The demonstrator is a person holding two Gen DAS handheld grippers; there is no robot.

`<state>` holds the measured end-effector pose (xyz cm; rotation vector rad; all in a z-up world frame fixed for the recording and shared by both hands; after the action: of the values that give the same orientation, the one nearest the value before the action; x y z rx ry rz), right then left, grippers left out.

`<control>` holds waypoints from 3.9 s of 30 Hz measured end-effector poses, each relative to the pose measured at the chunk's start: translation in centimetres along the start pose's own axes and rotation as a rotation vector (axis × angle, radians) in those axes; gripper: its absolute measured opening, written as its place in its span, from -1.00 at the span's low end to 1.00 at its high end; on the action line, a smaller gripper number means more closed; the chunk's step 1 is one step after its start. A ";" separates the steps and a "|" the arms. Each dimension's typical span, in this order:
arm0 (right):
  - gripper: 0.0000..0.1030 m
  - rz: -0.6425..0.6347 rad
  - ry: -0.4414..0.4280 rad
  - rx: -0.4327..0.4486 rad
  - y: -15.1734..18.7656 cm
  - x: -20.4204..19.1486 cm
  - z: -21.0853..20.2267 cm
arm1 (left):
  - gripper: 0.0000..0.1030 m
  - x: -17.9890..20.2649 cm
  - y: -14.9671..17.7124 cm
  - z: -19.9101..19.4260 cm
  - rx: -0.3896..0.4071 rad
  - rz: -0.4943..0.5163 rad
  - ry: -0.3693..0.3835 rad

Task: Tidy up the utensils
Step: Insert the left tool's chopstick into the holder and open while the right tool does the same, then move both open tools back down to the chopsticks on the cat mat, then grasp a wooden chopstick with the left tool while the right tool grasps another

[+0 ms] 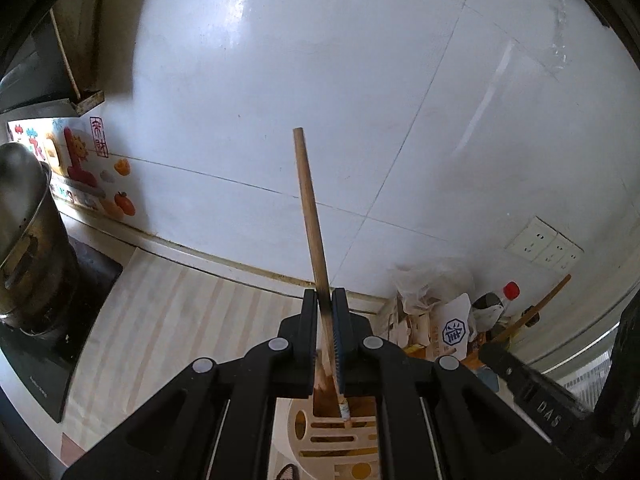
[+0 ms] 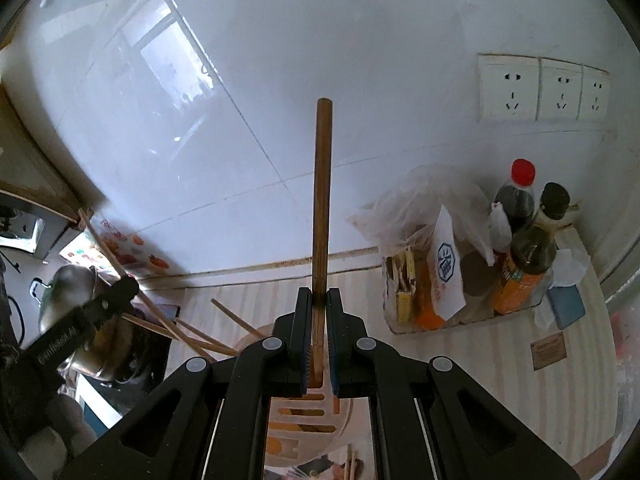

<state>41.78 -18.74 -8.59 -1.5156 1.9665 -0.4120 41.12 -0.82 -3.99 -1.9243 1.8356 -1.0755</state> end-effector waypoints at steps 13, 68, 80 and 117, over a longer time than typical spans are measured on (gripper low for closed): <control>-0.86 -0.007 -0.013 0.005 -0.1 -0.3 0.1 | -0.92 1.0 -1.1 0.6 0.039 0.037 -0.003; -0.20 -0.051 0.150 -0.554 26.5 9.9 9.2 | 0.93 -6.0 28.5 5.2 -0.499 0.186 -0.392; -0.86 -0.158 0.245 -0.590 30.6 11.2 10.2 | -0.14 -4.0 33.0 8.6 -0.696 0.055 -0.116; -0.86 -0.024 0.280 -0.592 29.0 17.7 8.2 | -0.60 0.3 34.7 8.9 -0.784 0.017 0.106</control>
<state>22.38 -25.99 -36.73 -1.9212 2.4335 -0.0425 21.30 -9.22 -32.61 -2.2439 2.5899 -0.4678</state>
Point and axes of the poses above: each gripper's, at about its wrist camera, not at the fingertips, and z roughly the way its jaws point, x to its right, y to its underside, the point moved 4 cm from there along z, roughly the way its jaws point, and after that the axes turned 5 degrees about y, right-handed, at the moved point
